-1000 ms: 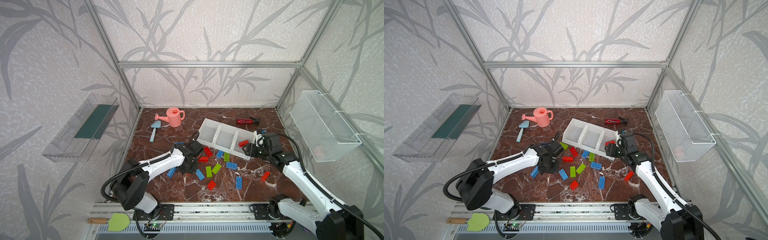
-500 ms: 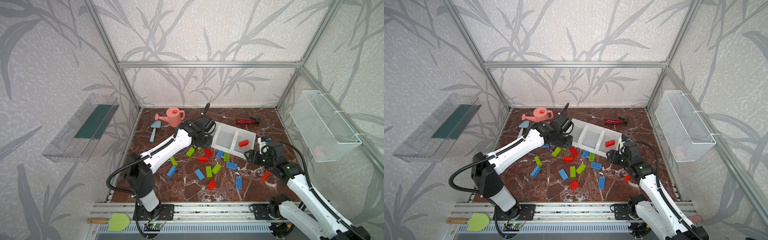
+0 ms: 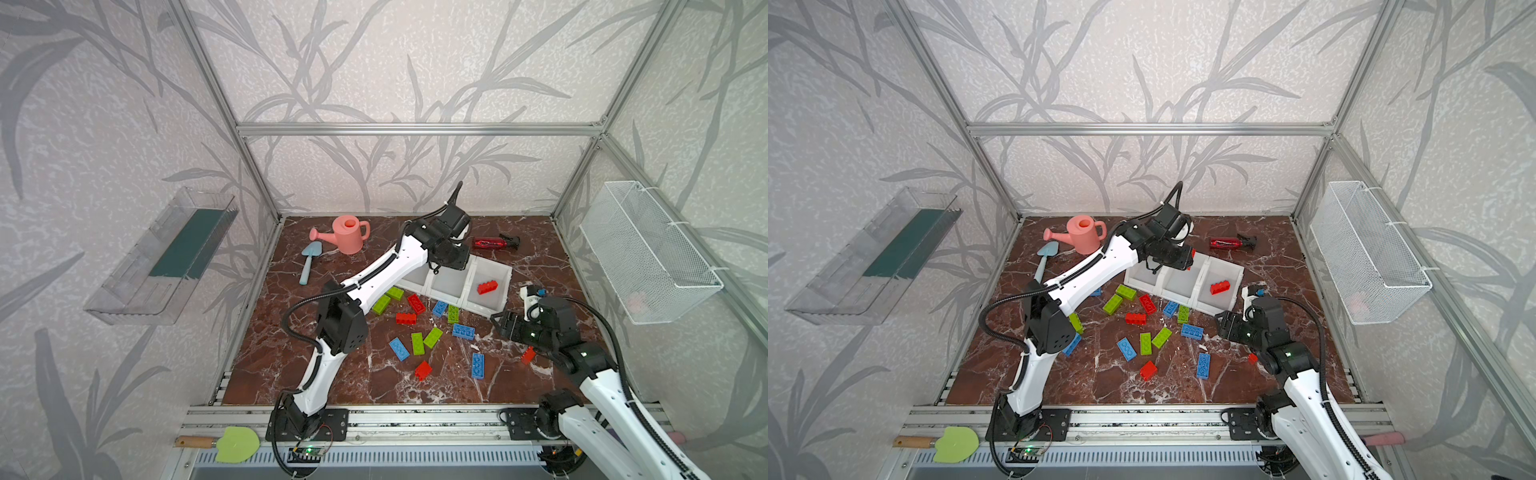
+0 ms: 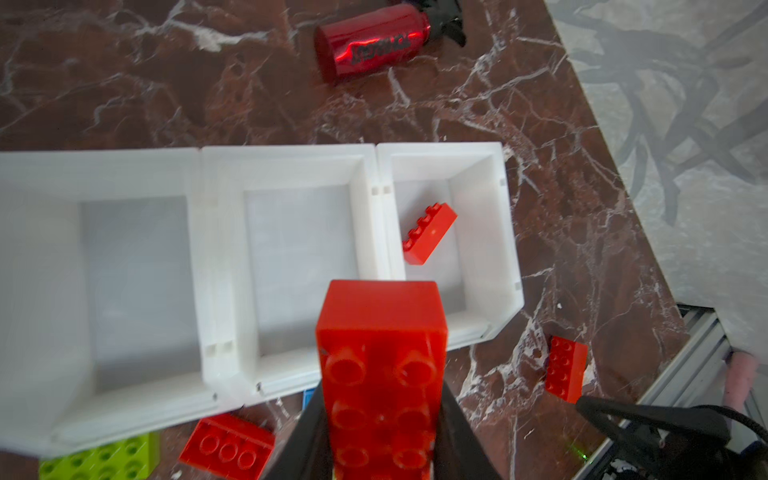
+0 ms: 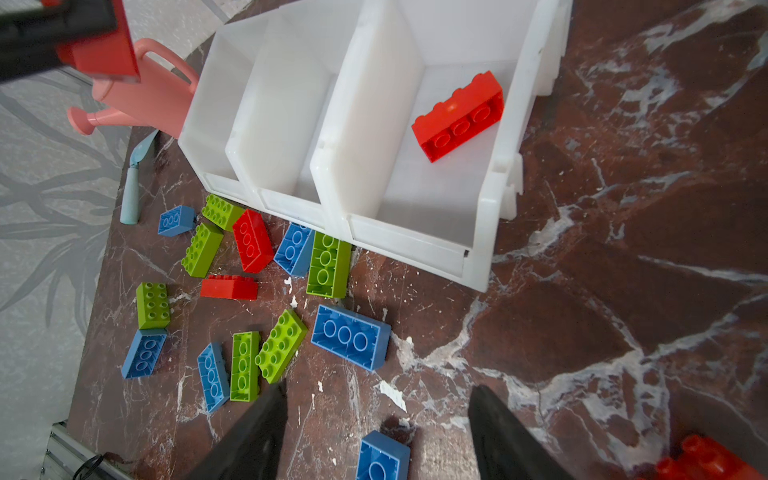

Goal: Sort the legos into containers by color
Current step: 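Carry the red brick over the bin and drop it with the left gripper, then grasp a red brick beside the bin with the right gripper while the left withdraws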

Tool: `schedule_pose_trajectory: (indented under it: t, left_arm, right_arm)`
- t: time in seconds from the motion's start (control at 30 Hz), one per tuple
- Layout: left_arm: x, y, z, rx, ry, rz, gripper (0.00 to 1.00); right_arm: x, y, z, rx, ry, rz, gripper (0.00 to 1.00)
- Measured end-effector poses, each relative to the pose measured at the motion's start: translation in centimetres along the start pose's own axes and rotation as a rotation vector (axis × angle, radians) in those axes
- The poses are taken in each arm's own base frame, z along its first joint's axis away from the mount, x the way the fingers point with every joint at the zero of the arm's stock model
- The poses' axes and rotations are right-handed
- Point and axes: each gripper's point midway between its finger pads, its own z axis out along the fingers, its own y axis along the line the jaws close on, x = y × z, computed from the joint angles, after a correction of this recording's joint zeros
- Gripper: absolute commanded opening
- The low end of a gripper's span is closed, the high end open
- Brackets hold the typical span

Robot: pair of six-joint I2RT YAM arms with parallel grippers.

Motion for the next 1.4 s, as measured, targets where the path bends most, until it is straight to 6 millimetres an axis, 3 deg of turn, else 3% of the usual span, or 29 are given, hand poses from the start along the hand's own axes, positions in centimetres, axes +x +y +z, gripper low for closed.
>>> schedule_pose_trajectory:
  t: [0.3, 0.63, 0.9, 1.2, 1.4]
  left_arm:
    - [0.2, -3.9, 5.6, 0.133, 0.042, 0.022, 0.29]
    - [2.2, -3.5, 9.7, 0.15, 0.111, -0.006, 0.37]
    - [1.2, -4.1, 9.1, 0.175, 0.082, -0.009, 0.65]
    - [0.5, -4.2, 8.4, 0.165, 0.057, 0.007, 0.73]
    - [1.3, -3.6, 4.9, 0.122, 0.051, 0.018, 0.76]
  right_arm:
    - [1.6, -0.7, -0.1, 0.024, 0.065, 0.03, 0.7]
    - [2.5, -2.1, -0.5, 0.098, 0.085, 0.083, 0.7]
    - [2.9, -4.8, -1.2, 0.252, 0.074, 0.158, 0.7]
    - [2.2, -7.6, -3.6, 0.478, 0.04, 0.259, 0.78]
    - [3.3, -9.8, -4.8, 0.643, 0.07, 0.34, 0.82]
